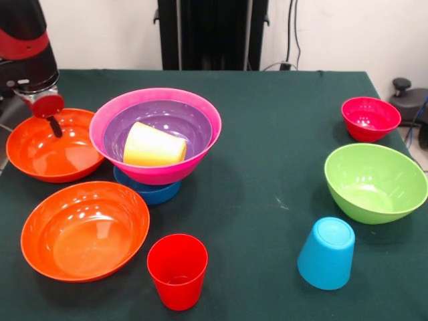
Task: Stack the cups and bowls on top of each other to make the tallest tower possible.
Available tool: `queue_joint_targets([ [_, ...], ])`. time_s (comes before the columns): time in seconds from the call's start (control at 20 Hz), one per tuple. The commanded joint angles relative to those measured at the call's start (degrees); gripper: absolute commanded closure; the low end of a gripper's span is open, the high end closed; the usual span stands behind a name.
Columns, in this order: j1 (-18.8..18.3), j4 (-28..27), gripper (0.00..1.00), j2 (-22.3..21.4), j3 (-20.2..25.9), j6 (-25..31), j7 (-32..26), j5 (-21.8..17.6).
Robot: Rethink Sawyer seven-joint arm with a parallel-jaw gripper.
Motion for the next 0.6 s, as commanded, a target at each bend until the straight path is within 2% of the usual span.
queue_joint_targets([
  [0.05,2.1,2.3,1.0,-1.3,-3.4,-1.8,-11.9,-5.2],
  [0.6,0.9,6.6,1.0,-9.5,-1.2,2.2,-15.5,-1.3],
])
